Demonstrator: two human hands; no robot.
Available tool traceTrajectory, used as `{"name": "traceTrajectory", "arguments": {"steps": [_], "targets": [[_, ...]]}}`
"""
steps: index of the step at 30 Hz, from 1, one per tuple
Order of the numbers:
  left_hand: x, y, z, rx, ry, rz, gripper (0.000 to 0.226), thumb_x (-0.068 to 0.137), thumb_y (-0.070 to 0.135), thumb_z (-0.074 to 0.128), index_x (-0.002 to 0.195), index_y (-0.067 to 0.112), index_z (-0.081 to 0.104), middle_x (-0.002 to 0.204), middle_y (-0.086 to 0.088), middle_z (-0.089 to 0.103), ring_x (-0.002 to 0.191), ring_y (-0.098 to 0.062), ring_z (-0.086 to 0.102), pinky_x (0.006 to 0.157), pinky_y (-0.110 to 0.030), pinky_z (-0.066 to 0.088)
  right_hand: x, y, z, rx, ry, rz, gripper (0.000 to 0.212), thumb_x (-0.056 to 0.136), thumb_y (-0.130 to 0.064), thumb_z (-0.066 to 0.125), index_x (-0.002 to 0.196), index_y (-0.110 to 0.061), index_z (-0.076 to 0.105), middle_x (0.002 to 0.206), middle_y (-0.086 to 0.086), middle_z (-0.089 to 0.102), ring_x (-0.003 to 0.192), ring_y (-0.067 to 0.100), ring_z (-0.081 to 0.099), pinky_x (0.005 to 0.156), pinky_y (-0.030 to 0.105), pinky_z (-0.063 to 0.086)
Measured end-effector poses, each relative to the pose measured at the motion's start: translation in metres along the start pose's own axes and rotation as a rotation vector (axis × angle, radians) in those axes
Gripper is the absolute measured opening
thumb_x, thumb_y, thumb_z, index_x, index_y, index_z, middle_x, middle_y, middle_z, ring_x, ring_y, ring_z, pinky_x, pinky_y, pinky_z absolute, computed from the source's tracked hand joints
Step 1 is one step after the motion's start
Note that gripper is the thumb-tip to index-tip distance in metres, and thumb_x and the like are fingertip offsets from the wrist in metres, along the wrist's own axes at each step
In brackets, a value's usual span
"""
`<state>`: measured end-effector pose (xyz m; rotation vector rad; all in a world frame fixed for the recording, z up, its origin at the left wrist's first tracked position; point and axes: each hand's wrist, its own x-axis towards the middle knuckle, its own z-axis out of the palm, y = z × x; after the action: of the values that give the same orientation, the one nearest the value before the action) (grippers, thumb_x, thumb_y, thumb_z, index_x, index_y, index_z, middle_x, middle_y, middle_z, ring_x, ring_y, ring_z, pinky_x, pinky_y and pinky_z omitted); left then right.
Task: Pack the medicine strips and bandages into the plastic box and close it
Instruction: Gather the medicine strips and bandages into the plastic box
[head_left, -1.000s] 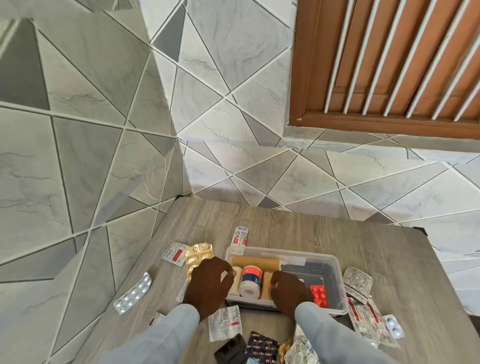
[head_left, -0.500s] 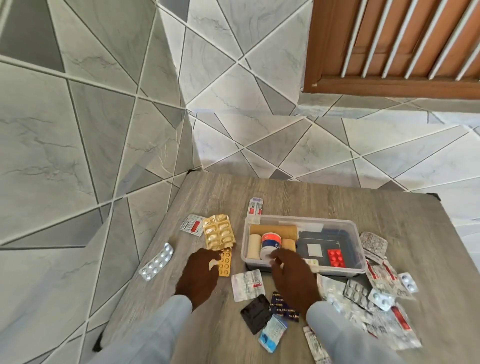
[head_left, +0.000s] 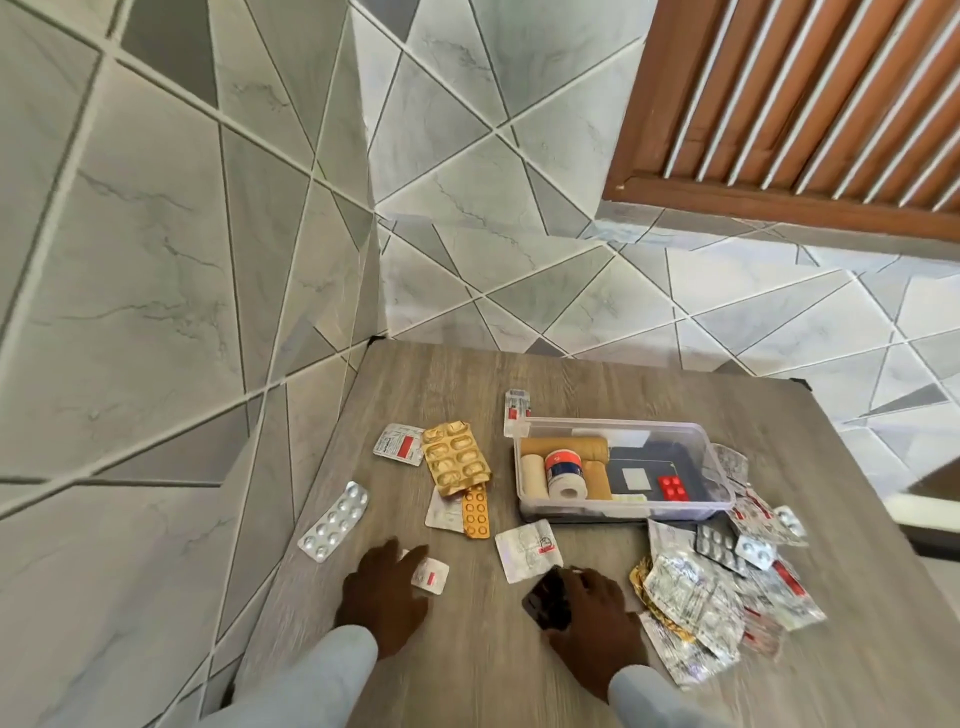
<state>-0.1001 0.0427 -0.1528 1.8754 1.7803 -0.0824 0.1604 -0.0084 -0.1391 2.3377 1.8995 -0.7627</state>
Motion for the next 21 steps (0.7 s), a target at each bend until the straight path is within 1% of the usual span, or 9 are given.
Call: {"name": "traceTrajectory", "arguments": {"steps": [2,4,6,8,9,11,14,17,21], "targets": [[0.0,0.007,0.001,0.061,0.016,0.017,0.056,0.09,0.042,0.049,0.143,0.041,0.031,0.16,0.0,0.015,0.146,-0.022,0.014,0.116,-0.042,0.019,-0.001,-0.009,0.001,-0.016,0.005,-0.027,0.065,0.081,-0.038,0.057,0.14,-0.032,0.031,0.143,-0.004,0.036,0.131,0.023,0.031,0.103,0.044,0.037],[0.001,0.012,0.002,0.128,0.036,0.052,0.049,0.09,0.04,0.049,0.137,0.038,0.04,0.154,0.001,0.025,0.141,-0.023,0.025,0.112,-0.042,0.026,0.0,-0.016,0.0,-0.007,-0.004,-0.03,0.062,0.081,-0.031,0.059,0.138,-0.03,0.034,0.139,-0.003,0.039,0.127,0.023,0.034,0.103,0.041,0.038],[0.003,0.016,0.003,0.186,0.063,0.084,0.041,0.087,0.039,0.053,0.127,0.033,0.046,0.139,0.001,0.041,0.128,-0.023,0.038,0.101,-0.042,0.035,0.002,-0.02,-0.001,0.023,0.0,-0.019,0.063,0.079,-0.029,0.062,0.136,-0.03,0.035,0.14,-0.002,0.037,0.127,0.023,0.034,0.103,0.04,0.039],[0.005,0.018,0.001,0.187,0.074,0.072,0.035,0.085,0.036,0.055,0.119,0.029,0.048,0.125,0.002,0.048,0.118,-0.023,0.044,0.095,-0.041,0.038,0.005,-0.021,-0.003,0.046,-0.008,0.016,0.069,0.077,-0.032,0.065,0.138,-0.031,0.033,0.146,-0.001,0.029,0.132,0.024,0.03,0.105,0.041,0.038],[0.007,0.019,-0.001,0.166,0.06,0.063,0.032,0.086,0.034,0.054,0.116,0.028,0.048,0.122,0.002,0.051,0.116,-0.023,0.046,0.094,-0.041,0.038,0.007,-0.02,-0.005,0.06,-0.017,0.046,0.073,0.076,-0.034,0.067,0.14,-0.032,0.03,0.148,-0.001,0.026,0.134,0.024,0.028,0.106,0.043,0.037],[0.01,0.021,-0.002,0.059,0.015,0.049,0.02,0.086,0.03,0.053,0.106,0.029,0.05,0.116,0.002,0.056,0.112,-0.023,0.051,0.093,-0.038,0.04,0.013,-0.018,-0.009,0.066,-0.026,0.084,0.08,0.074,-0.037,0.069,0.141,-0.032,0.027,0.146,-0.001,0.029,0.134,0.024,0.029,0.105,0.045,0.038],[0.016,0.03,-0.002,-0.159,-0.041,-0.002,0.006,0.084,0.027,0.054,0.086,0.032,0.051,0.102,0.001,0.063,0.095,-0.022,0.059,0.08,-0.032,0.048,0.024,-0.014,-0.011,0.056,-0.062,0.075,0.082,0.072,-0.033,0.072,0.14,-0.029,0.027,0.137,0.001,0.038,0.127,0.025,0.036,0.101,0.042,0.042],[0.025,0.052,0.002,-0.375,-0.097,-0.032,0.011,0.084,0.02,0.06,0.089,0.03,0.057,0.101,-0.001,0.065,0.087,-0.017,0.061,0.074,-0.027,0.051,0.035,-0.01,-0.016,0.1,-0.117,0.06,0.082,0.062,-0.034,0.077,0.132,-0.027,0.033,0.127,0.004,0.044,0.121,0.027,0.042,0.098,0.041,0.044],[0.038,0.077,0.008,-0.446,-0.135,-0.09,0.021,0.079,0.01,0.064,0.088,0.029,0.059,0.102,0.0,0.065,0.09,-0.015,0.063,0.073,-0.027,0.056,0.055,0.0,-0.024,0.128,-0.193,0.018,0.075,0.055,-0.051,0.075,0.114,-0.022,0.04,0.117,0.005,0.049,0.111,0.028,0.049,0.093,0.038,0.046]]}}
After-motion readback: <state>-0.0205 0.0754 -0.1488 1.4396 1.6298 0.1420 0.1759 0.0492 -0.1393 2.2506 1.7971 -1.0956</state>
